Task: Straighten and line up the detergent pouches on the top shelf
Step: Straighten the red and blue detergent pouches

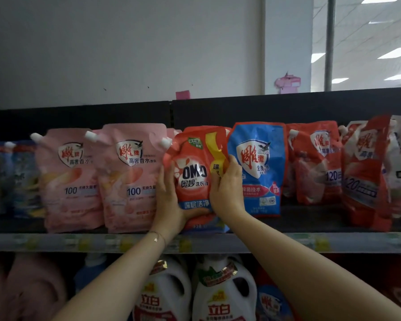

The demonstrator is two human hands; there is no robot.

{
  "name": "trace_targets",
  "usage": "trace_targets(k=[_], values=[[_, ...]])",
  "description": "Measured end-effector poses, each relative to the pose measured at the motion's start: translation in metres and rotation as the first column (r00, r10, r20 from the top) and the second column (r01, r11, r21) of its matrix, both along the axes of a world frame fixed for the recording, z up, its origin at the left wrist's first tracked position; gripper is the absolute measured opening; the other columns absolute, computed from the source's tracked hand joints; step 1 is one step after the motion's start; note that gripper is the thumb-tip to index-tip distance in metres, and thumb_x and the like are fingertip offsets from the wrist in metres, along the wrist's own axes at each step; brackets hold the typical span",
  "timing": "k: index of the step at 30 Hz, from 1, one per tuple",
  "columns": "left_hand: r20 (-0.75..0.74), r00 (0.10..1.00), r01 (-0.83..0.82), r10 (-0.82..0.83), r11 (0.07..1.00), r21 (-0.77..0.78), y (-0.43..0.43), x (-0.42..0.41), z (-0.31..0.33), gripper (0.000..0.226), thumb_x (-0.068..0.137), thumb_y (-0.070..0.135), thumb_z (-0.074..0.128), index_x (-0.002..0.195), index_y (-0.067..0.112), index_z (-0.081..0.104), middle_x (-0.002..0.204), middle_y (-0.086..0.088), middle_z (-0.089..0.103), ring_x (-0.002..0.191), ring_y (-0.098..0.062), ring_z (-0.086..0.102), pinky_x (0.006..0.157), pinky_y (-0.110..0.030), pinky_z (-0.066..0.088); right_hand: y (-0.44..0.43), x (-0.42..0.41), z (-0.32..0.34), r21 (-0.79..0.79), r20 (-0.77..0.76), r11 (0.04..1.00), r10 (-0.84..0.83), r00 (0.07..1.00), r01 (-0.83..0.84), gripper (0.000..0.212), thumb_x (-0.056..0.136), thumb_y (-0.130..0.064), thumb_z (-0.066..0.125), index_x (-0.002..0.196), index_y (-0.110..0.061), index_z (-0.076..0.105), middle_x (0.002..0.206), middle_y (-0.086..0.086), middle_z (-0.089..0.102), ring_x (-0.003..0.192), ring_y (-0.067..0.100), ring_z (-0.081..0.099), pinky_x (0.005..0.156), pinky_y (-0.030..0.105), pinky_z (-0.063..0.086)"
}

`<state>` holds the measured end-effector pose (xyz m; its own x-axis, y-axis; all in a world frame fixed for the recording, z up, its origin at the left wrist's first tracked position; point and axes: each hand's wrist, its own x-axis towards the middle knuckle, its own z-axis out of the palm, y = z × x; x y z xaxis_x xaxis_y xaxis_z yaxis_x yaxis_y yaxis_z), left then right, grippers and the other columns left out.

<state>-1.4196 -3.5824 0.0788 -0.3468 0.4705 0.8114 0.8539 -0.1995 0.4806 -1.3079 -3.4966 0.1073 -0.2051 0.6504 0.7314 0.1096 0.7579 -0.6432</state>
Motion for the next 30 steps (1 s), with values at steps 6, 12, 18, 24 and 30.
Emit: trace_targets(k=[6,12,18,24,30], values=[[-0.409,0.896,-0.267,0.175,0.947,-0.180,0.006,-0.008,0.003,0.090,0.082,0.053,0.060,0.143,0.049,-0.006,0.152,0.020,-0.025,0.136,-0.004,-0.030,0.115,-0.048,0.000,0.001,0.015,-0.039,0.542,0.395,0.839,-0.204,0.896,-0.047,0.067,0.097,-0.054,0.031,0.151,-0.035,-0.004,0.159,-0.003,-0.013,0.146,0.016,-0.016,0.114,0.039,0.000],[-0.553,0.833,-0.127,0.011,0.977,-0.172,0.009,-0.016,0.003,0.082,0.087,0.060,0.040,0.151,0.022,0.006,0.159,0.008,0.000,0.147,-0.011,-0.008,0.117,-0.055,0.014,0.015,0.019,-0.052,0.657,0.539,0.745,-0.353,0.765,-0.119,0.078,0.093,-0.069,0.014,0.151,-0.025,-0.012,0.161,0.003,-0.005,0.147,0.017,-0.013,0.118,0.038,-0.005],[-0.703,0.711,-0.212,-0.018,0.948,-0.238,-0.003,-0.028,0.003,0.091,0.085,0.056,0.044,0.152,0.014,0.000,0.160,0.001,-0.011,0.146,-0.014,-0.014,0.119,-0.035,-0.006,0.024,0.014,-0.050,0.659,0.592,0.740,-0.399,0.700,-0.136,0.086,0.085,-0.078,0.008,0.145,-0.029,-0.029,0.158,0.005,-0.017,0.144,0.019,-0.022,0.114,0.042,-0.009],[-0.806,0.586,-0.344,-0.077,0.878,-0.333,-0.001,-0.044,0.016,0.108,0.078,0.080,0.028,0.145,0.018,-0.029,0.151,0.004,-0.038,0.139,-0.012,-0.032,0.114,-0.030,-0.017,0.030,0.013,-0.039,0.604,0.667,0.775,-0.364,0.650,-0.186,0.102,0.071,-0.087,0.017,0.134,-0.035,-0.043,0.149,0.002,-0.040,0.137,0.017,-0.038,0.114,0.041,-0.016],[-0.823,0.562,-0.440,-0.088,0.810,-0.387,0.018,-0.052,0.022,0.111,0.074,0.081,0.029,0.136,0.021,-0.040,0.143,0.006,-0.048,0.132,-0.007,-0.042,0.102,-0.020,-0.033,0.043,0.005,-0.035,0.568,0.708,0.801,-0.359,0.608,-0.189,0.112,0.069,-0.087,0.029,0.135,-0.032,-0.043,0.145,0.002,-0.046,0.134,0.017,-0.043,0.112,0.040,-0.019]])
